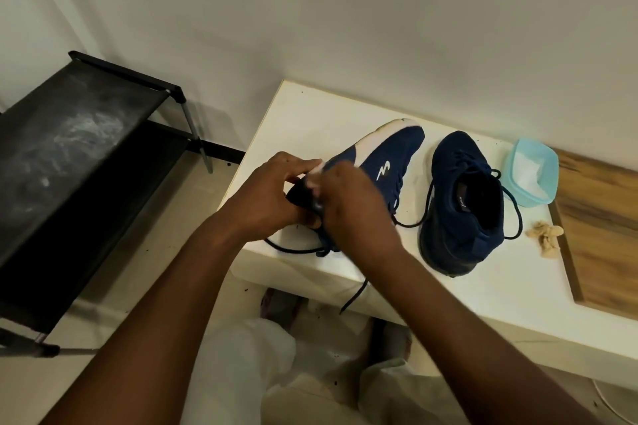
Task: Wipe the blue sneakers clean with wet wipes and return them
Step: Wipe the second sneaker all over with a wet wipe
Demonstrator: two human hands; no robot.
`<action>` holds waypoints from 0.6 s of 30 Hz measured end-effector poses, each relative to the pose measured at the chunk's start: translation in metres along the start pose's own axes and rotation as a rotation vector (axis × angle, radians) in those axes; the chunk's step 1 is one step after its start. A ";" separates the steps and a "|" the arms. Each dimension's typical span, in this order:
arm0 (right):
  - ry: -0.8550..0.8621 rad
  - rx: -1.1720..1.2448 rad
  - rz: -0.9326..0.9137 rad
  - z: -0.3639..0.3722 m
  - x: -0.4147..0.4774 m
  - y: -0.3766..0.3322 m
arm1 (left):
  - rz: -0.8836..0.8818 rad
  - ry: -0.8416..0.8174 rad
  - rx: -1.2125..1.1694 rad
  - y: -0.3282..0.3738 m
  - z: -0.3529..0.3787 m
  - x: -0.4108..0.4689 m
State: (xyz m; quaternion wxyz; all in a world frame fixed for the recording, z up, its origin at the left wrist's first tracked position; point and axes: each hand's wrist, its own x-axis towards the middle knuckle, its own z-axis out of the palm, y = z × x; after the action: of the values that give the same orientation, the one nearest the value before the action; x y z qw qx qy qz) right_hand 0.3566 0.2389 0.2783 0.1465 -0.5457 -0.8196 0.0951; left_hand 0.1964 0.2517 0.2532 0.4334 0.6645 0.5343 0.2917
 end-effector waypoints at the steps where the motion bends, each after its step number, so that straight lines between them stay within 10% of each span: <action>1: -0.033 0.044 -0.080 0.005 -0.008 -0.008 | -0.001 0.007 -0.018 -0.001 0.000 0.000; 7: 0.270 -0.068 0.152 -0.021 0.034 0.066 | -0.013 -0.023 -0.013 -0.003 -0.002 0.005; 14: -0.047 -0.071 -0.092 -0.005 0.002 0.006 | -0.012 -0.008 -0.023 -0.002 -0.002 0.005; 18: 0.224 0.019 0.198 -0.026 0.018 0.049 | -0.007 -0.018 -0.014 -0.003 0.000 0.004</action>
State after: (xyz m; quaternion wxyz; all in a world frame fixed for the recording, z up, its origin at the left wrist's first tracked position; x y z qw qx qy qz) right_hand 0.4012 0.2742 0.2896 0.2321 -0.6295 -0.7394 0.0555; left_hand 0.1956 0.2556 0.2503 0.4437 0.6623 0.5307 0.2879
